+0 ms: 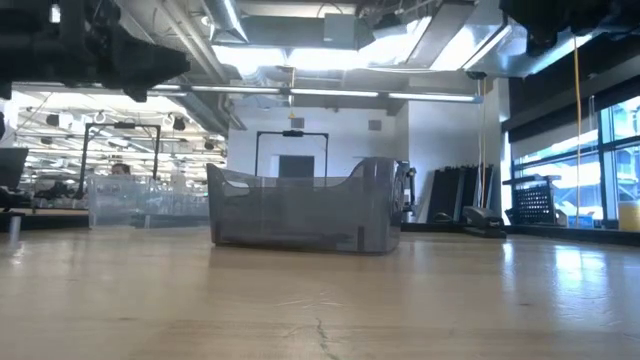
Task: Sort crayons/erasers/pens/pencils in bins
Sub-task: Return to Home Position
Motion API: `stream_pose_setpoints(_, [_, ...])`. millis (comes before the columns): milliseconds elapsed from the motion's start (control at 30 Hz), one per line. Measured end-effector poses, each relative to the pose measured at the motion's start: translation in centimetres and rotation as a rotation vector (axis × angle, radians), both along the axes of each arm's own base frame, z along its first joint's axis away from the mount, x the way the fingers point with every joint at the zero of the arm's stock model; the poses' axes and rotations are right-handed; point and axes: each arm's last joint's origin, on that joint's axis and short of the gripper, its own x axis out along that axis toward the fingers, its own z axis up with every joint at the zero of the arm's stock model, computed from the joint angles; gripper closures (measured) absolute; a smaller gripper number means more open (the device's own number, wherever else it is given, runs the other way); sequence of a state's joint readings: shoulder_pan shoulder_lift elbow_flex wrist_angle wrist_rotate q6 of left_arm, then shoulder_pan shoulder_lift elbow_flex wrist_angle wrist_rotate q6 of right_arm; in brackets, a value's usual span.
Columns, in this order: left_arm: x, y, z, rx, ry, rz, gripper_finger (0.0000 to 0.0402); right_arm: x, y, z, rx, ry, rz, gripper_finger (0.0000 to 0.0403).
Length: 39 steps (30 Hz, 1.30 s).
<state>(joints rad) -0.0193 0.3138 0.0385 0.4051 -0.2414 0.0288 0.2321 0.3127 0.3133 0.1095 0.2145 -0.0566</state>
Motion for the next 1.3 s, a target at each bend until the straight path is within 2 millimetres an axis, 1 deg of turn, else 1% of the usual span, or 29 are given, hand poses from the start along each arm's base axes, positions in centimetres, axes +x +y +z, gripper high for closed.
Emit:
stream_pose_setpoints(100, [-0.2,0.0,-0.7,0.000,-0.014,0.000,0.0299,-0.1,-0.1,-1.1,-0.001,0.009,-0.008,0.0232])
stream_pose_setpoints(300, [-0.5,-0.1,-0.4,0.029,-0.040,-0.028,0.0299,0.0,-0.2,-3.4,0.038,0.037,-0.055,0.0232])
stream_pose_setpoints(500, [-1.0,-0.2,0.1,0.043,-0.090,-0.034,0.0299,0.1,-0.5,-4.1,0.049,0.034,-0.081,0.0232])
stream_pose_setpoints(567, [-1.1,-0.3,0.3,0.054,-0.109,-0.075,0.0299,0.1,-0.5,-4.6,0.050,0.030,-0.082,0.0233])
stream_pose_setpoints(667, [-1.3,-0.5,0.5,0.069,-0.136,-0.142,0.0299,0.1,-0.5,-5.7,0.056,0.001,-0.081,0.0243])
stream_pose_setpoints(767, [-1.5,-0.5,0.4,0.076,-0.131,-0.143,0.0299,-0.1,-0.5,-6.5,0.056,-0.006,-0.081,0.0259])
stream_pose_setpoints(933, [-1.7,-0.4,0.1,0.071,-0.103,-0.104,0.0299,-0.7,-0.7,-6.3,0.022,-0.017,-0.085,0.0278])
stream_pose_setpoints(1000, [-1.9,-0.3,0.2,0.070,-0.116,-0.104,0.0299,-1.2,-0.8,-6.0,0.007,0.002,-0.087,0.0280])
stream_pose_setpoints(1100, [-2.2,-0.3,0.2,0.073,-0.126,-0.102,0.0299,-1.9,-0.9,-5.5,0.010,-0.022,-0.087,0.0281])
stream_pose_setpoints(1300, [-2.2,-0.3,0.0,0.095,-0.096,-0.083,0.0299,-1.8,-0.9,-6.1,0.027,0.000,-0.086,0.0281])
